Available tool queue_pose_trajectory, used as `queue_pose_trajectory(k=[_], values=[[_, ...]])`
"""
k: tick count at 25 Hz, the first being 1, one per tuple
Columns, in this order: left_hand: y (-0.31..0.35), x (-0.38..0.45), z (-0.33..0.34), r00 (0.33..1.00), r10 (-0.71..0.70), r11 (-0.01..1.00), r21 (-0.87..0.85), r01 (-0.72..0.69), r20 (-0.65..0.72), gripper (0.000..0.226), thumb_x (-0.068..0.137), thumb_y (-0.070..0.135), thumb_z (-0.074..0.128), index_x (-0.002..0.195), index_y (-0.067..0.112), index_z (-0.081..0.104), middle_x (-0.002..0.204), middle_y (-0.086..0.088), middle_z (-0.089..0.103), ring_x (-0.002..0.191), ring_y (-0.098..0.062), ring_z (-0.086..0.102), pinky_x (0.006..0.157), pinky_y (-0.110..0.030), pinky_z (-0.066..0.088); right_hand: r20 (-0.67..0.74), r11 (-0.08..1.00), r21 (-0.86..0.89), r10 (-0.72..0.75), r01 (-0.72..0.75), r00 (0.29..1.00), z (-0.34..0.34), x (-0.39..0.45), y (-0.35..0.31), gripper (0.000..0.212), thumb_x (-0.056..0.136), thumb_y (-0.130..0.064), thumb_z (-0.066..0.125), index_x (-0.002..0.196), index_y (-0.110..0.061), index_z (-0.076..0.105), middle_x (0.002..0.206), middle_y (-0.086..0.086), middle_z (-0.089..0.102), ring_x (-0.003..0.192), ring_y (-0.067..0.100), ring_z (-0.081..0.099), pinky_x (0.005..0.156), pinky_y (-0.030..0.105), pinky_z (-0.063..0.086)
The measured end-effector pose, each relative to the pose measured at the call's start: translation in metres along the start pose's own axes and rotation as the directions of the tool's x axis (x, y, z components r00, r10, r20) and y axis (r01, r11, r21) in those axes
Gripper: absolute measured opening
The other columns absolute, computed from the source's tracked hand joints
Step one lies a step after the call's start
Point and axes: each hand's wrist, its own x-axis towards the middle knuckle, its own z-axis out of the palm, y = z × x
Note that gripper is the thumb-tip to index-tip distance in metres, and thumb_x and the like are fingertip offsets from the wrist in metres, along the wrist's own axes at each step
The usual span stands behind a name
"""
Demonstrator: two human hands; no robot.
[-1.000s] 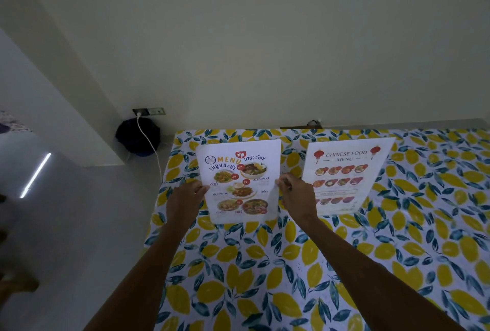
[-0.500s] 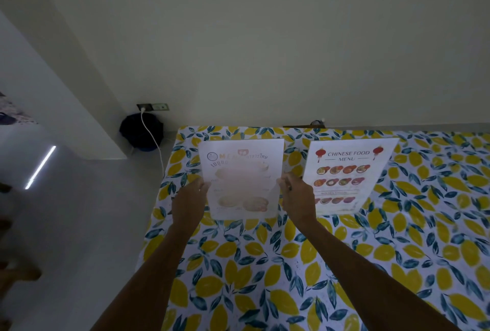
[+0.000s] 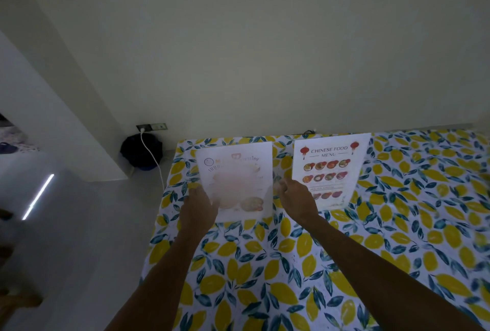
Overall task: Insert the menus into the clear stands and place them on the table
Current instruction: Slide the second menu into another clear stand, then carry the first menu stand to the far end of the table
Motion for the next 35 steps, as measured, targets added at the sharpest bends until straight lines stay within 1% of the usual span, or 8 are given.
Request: queue_pose_trajectory(k=[4, 9, 15, 20, 26, 31, 33, 35], values=[[0.005, -0.034, -0.001, 0.992, 0.125, 0.990, 0.069, -0.124, -0.011, 0.069, 0.090, 0.053, 0.053, 0.141, 0.010, 0.037, 0.141, -0.016, 0.046, 0.126, -0.037, 0.047, 0.101, -0.049, 0.043, 0.093, 0.978, -0.202, -0.040, 0.058, 0.995, -0.021, -0.045, 0.006, 0.041, 0.097, -0.039, 0.041, 0.128, -0.014, 0.048, 0.112, 0.014, 0.061, 0.103, 0.034, 0.059, 0.078, 0.043, 0.053], [0.025, -0.081, 0.009, 0.936, 0.352, 0.913, 0.225, -0.339, -0.017, 0.068, 0.090, 0.061, 0.043, 0.140, 0.015, 0.041, 0.141, -0.013, 0.048, 0.128, -0.035, 0.044, 0.105, -0.046, 0.040, 0.187, 0.904, -0.407, -0.057, 0.130, 0.981, -0.044, -0.098, 0.014, 0.053, 0.097, -0.044, 0.044, 0.142, -0.017, 0.037, 0.146, 0.013, 0.044, 0.126, 0.037, 0.045, 0.095, 0.049, 0.048], [0.070, -0.108, 0.032, 0.899, 0.437, 0.879, 0.201, -0.432, 0.021, 0.068, 0.089, 0.062, 0.045, 0.137, 0.014, 0.046, 0.140, -0.014, 0.050, 0.132, -0.036, 0.043, 0.110, -0.048, 0.034, 0.195, 0.856, -0.513, 0.037, 0.069, 0.980, -0.077, -0.125, 0.050, 0.066, 0.093, -0.046, 0.051, 0.149, -0.021, 0.026, 0.154, 0.011, 0.033, 0.136, 0.038, 0.035, 0.108, 0.051, 0.038], [0.106, -0.098, 0.051, 0.895, 0.437, 0.857, 0.260, -0.445, 0.092, 0.075, 0.090, 0.066, 0.036, 0.144, 0.013, 0.037, 0.145, -0.017, 0.044, 0.133, -0.038, 0.041, 0.112, -0.051, 0.031, 0.195, 0.821, -0.570, 0.148, -0.010, 0.970, -0.104, -0.105, 0.099, 0.072, 0.092, -0.047, 0.050, 0.151, -0.020, 0.019, 0.158, 0.013, 0.024, 0.140, 0.039, 0.028, 0.110, 0.051, 0.035], [0.167, -0.055, 0.095, 0.943, 0.303, 0.923, 0.202, -0.327, 0.140, 0.076, 0.089, 0.063, 0.043, 0.143, 0.010, 0.033, 0.144, -0.016, 0.044, 0.128, -0.035, 0.046, 0.103, -0.050, 0.042, 0.206, 0.841, -0.539, 0.188, -0.048, 0.960, -0.133, -0.027, 0.168, 0.075, 0.090, -0.046, 0.053, 0.149, -0.009, 0.021, 0.154, 0.015, 0.030, 0.138, 0.039, 0.032, 0.109, 0.052, 0.037], [0.205, -0.031, 0.117, 0.993, 0.068, 0.997, 0.041, -0.072, 0.099, 0.077, 0.088, 0.056, 0.054, 0.143, 0.008, 0.028, 0.133, -0.017, 0.054, 0.116, -0.036, 0.057, 0.093, -0.050, 0.049, 0.236, 0.918, -0.390, 0.179, -0.076, 0.955, -0.132, 0.017, 0.194, 0.069, 0.091, -0.039, 0.055, 0.145, -0.005, 0.027, 0.134, 0.021, 0.052, 0.123, 0.038, 0.050, 0.096, 0.048, 0.047], [0.215, -0.025, 0.123, 0.998, 0.021, 0.999, -0.038, -0.019, 0.065, 0.068, 0.091, 0.049, 0.054, 0.140, 0.008, 0.032, 0.127, -0.018, 0.060, 0.109, -0.038, 0.062, 0.090, -0.050, 0.052, 0.238, 0.965, -0.242, 0.165, -0.106, 0.957, -0.124, 0.029, 0.199, 0.058, 0.092, -0.035, 0.055, 0.137, -0.004, 0.036, 0.121, 0.020, 0.060, 0.112, 0.037, 0.058, 0.088, 0.044, 0.051], [0.219, -0.021, 0.126, 0.999, -0.015, 0.996, -0.084, 0.019, 0.042, 0.055, 0.094, 0.043, 0.052, 0.134, 0.008, 0.038, 0.122, -0.019, 0.062, 0.105, -0.039, 0.063, 0.087, -0.049, 0.053, 0.169, 0.988, -0.090, 0.143, -0.129, 0.975, -0.115, 0.033, 0.203, 0.025, 0.093, -0.027, 0.054, 0.108, -0.007, 0.050, 0.093, 0.014, 0.064, 0.092, 0.035, 0.063, 0.072, 0.039, 0.049]])
